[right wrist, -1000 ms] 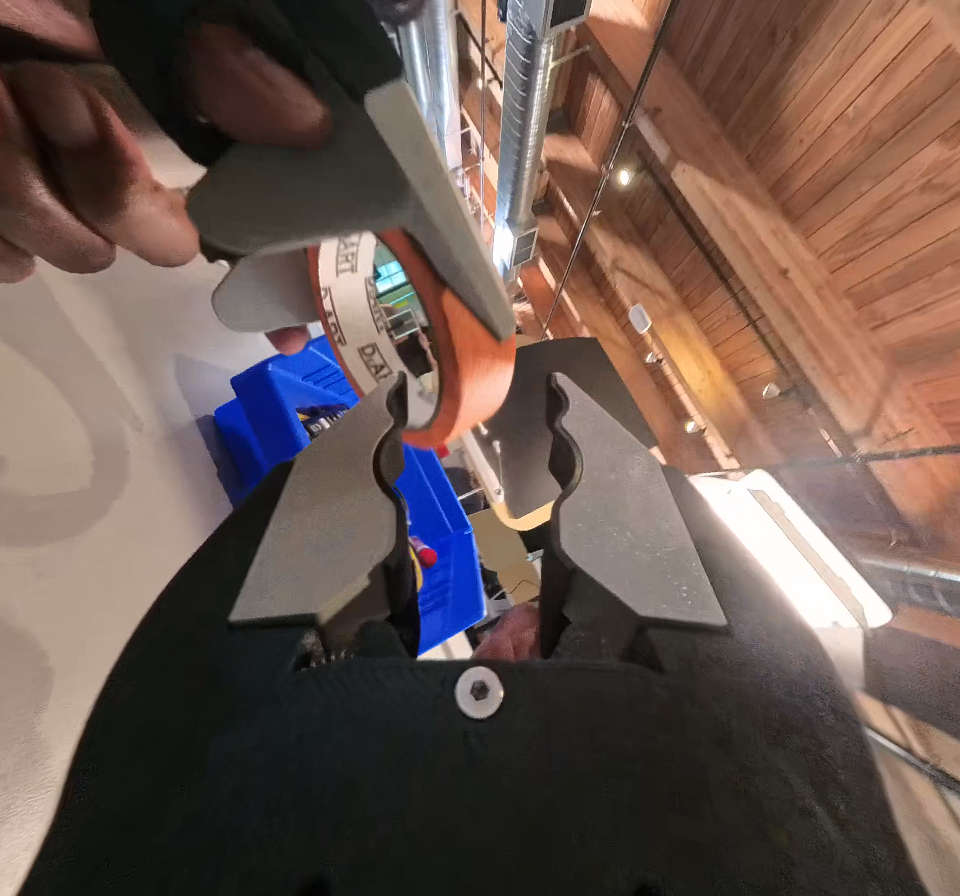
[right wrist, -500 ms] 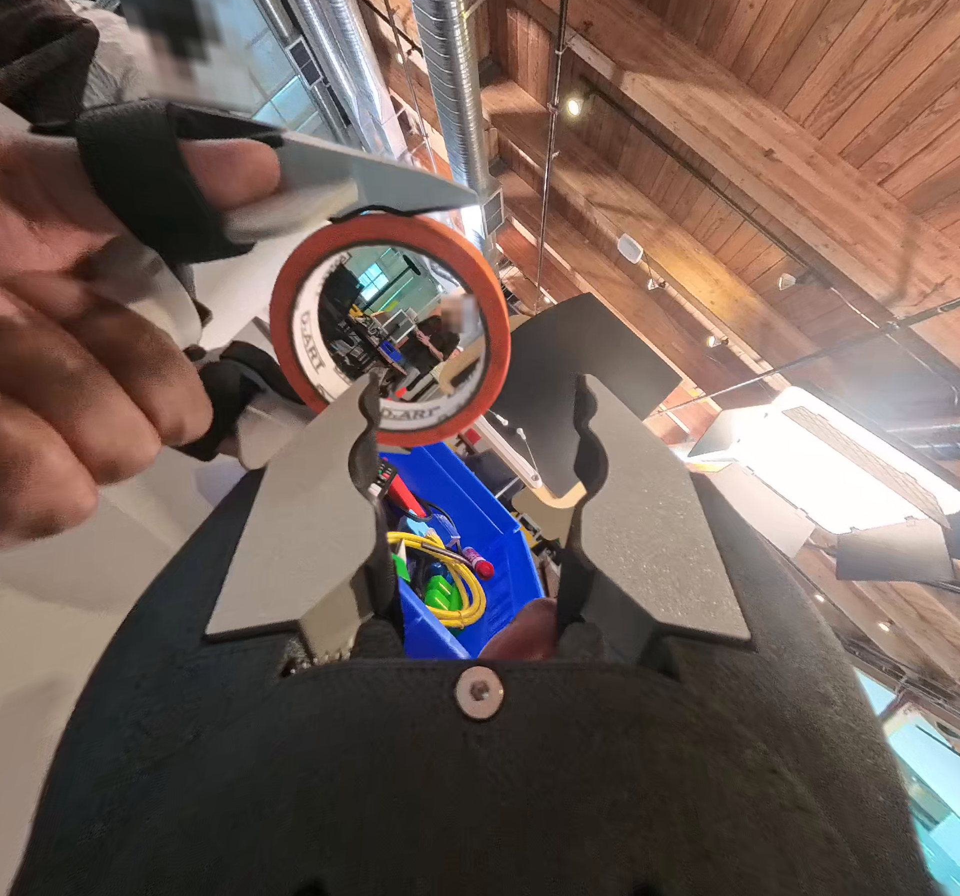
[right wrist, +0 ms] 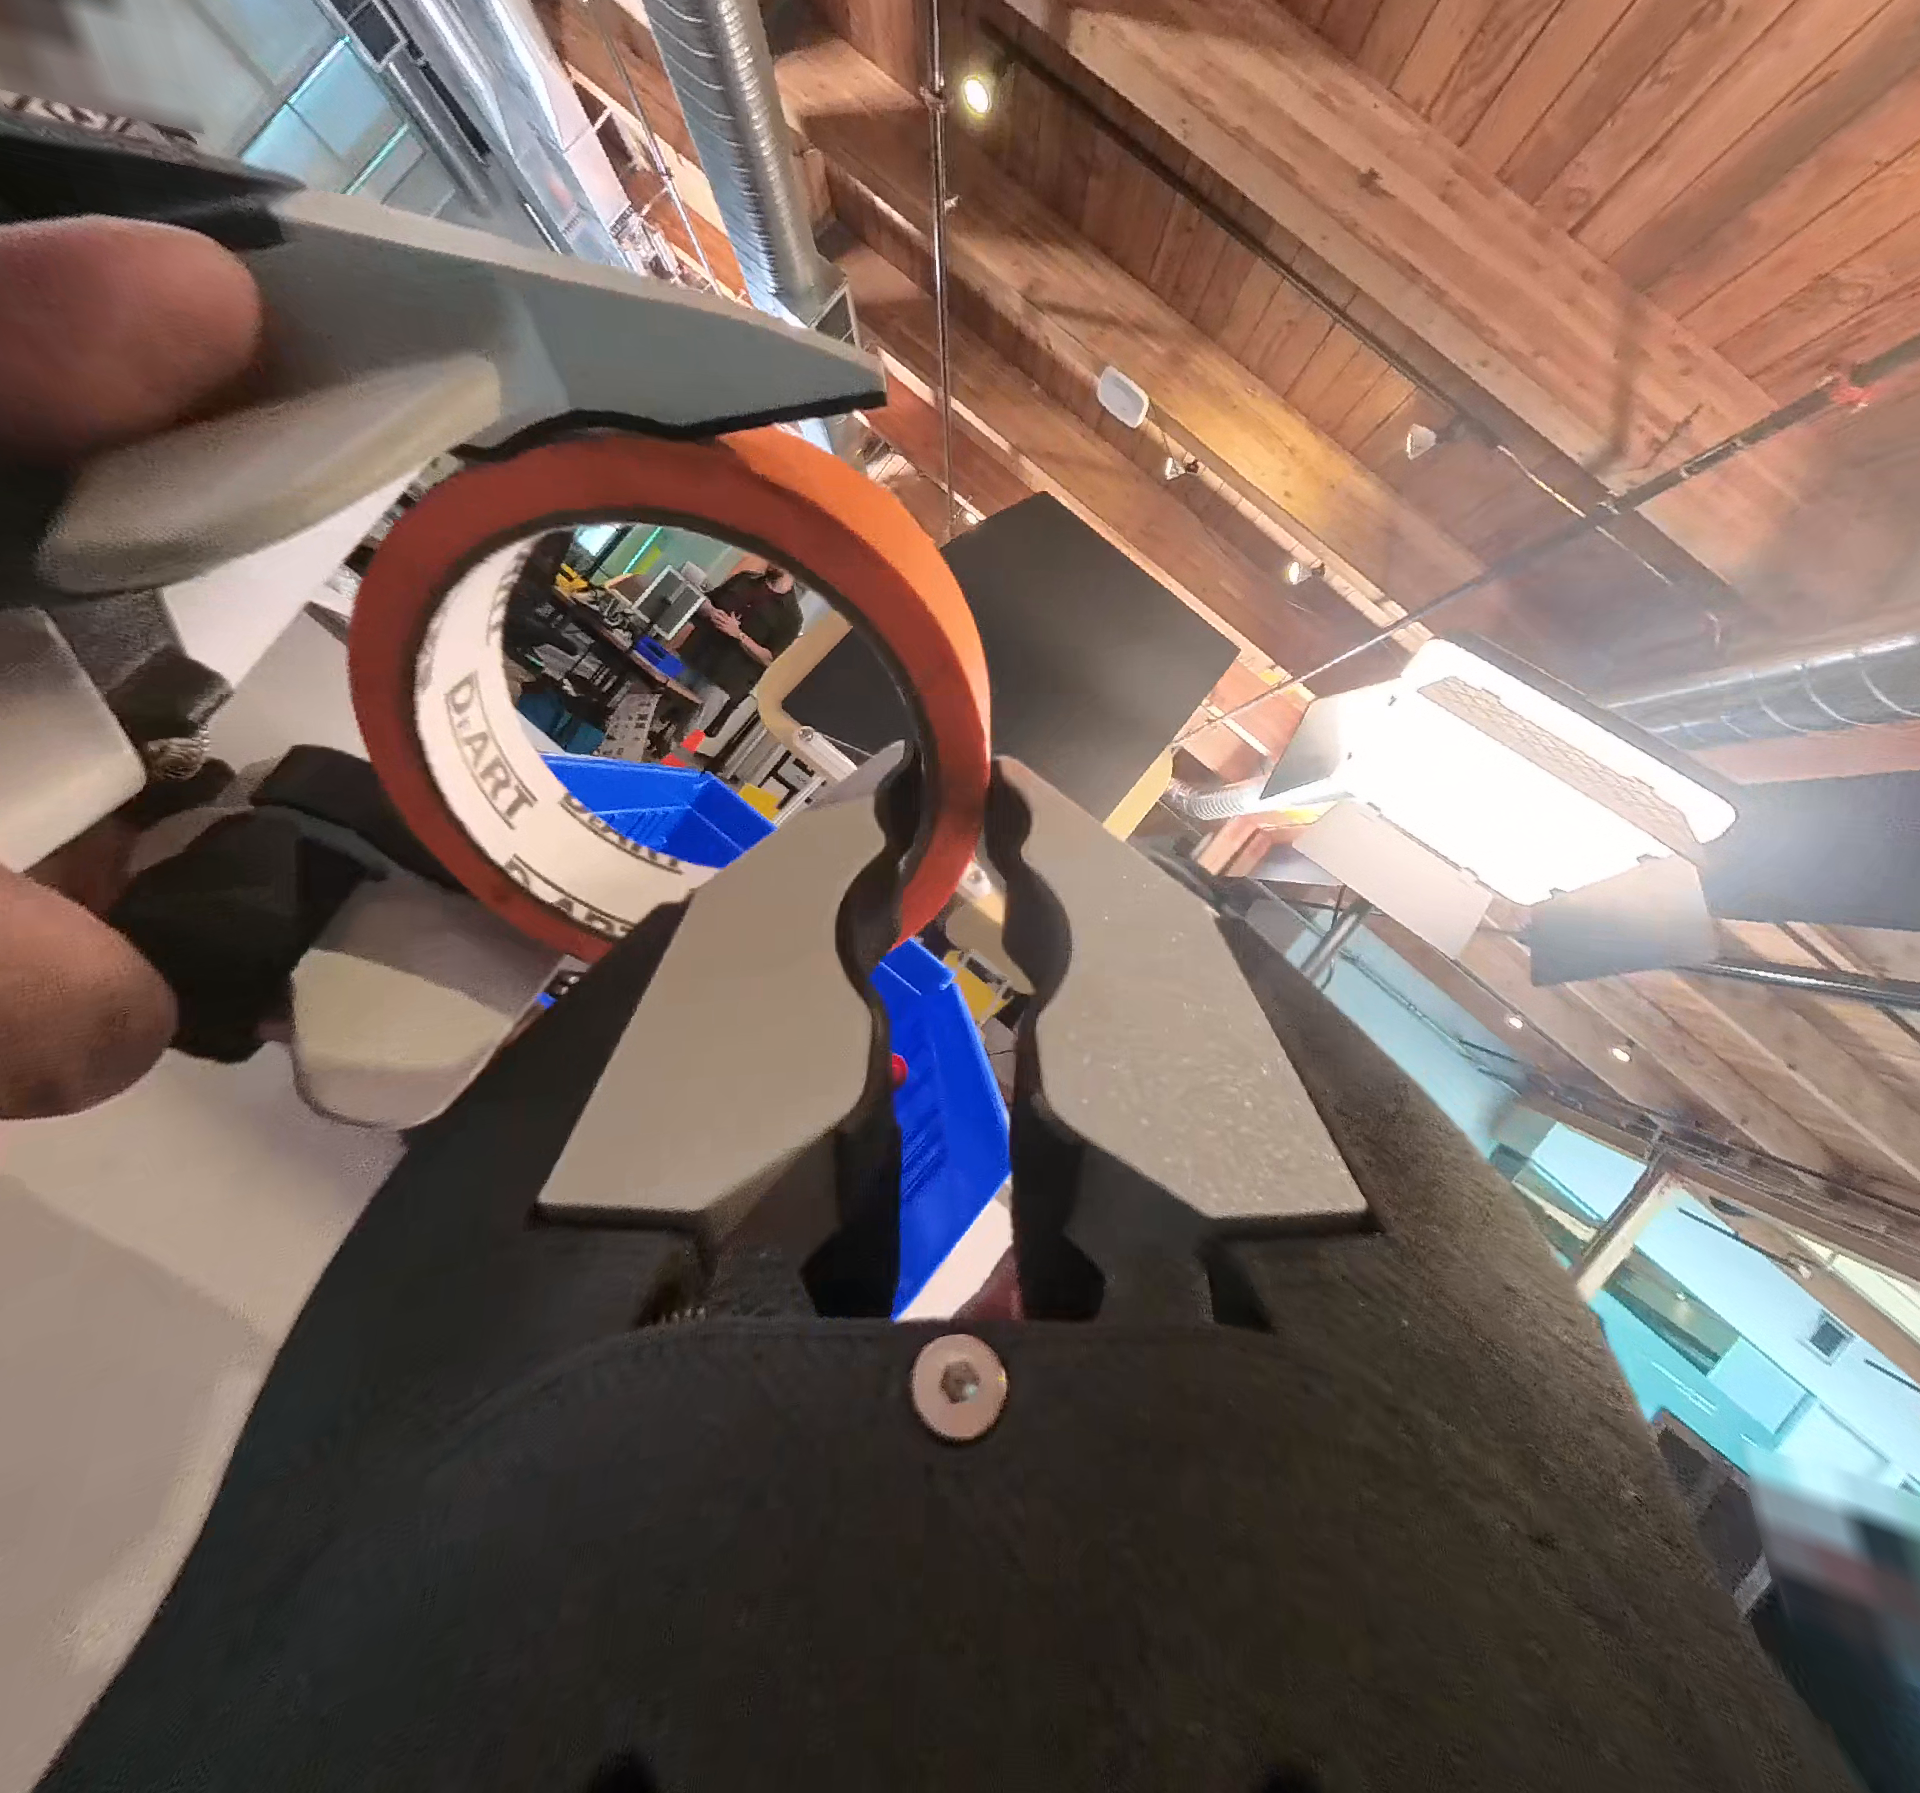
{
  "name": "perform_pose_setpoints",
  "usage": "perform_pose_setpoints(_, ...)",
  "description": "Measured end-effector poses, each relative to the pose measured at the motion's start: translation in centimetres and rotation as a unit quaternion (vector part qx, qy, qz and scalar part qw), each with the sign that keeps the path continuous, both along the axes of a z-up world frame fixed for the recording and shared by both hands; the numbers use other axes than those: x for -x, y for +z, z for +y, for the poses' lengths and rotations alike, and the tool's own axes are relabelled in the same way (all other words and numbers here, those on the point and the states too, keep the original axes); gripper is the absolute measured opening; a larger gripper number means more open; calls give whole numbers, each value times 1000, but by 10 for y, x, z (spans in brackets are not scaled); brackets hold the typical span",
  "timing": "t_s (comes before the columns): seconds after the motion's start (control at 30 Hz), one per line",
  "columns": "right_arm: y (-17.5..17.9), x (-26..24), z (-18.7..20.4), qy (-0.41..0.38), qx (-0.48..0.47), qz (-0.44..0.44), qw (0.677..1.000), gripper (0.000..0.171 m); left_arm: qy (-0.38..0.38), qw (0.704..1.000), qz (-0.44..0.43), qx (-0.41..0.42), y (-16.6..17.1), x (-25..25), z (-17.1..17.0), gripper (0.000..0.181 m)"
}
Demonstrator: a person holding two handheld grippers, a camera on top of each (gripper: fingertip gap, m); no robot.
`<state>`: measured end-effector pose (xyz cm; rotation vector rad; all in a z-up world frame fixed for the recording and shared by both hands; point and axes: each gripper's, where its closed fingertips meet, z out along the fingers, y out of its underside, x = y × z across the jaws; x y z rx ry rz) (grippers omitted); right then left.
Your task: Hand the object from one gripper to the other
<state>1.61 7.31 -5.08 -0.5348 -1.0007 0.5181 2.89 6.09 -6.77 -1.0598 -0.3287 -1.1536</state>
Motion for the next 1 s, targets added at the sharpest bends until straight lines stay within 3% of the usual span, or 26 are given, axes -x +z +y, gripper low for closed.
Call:
perform_pose_setpoints(0.1,2,-4,1,19,27,6,999,12,23,998,57,10,-2,-6,1,119)
perform_pose_setpoints(0.27,1,-6,24,98,181,-6,979,11,121,975,186,-1,3,-6,-6,114)
perform_pose_setpoints(0.4,-18,8,34,185,325,-70,925,10,184,931,314,-36,10,-14,-19,106)
perform_pose_setpoints(0.5,-34,17,27,244,394,-125,877,10,189,919,346,-36,8,-15,-24,98)
perform_pose_setpoints(0.7,-52,23,-1,345,464,-211,789,10,92,932,346,-48,0,-30,-40,53)
perform_pose_setpoints(0.8,-58,24,-12,372,474,-244,760,11,32,934,355,-32,-11,-38,-44,43)
perform_pose_setpoints(0.9,-64,25,-11,362,474,-256,761,11,12,932,362,-8,-17,-40,-39,41)
perform_pose_setpoints(1.0,-69,27,-8,345,468,-264,770,11,37,906,422,10,-25,-42,-30,35)
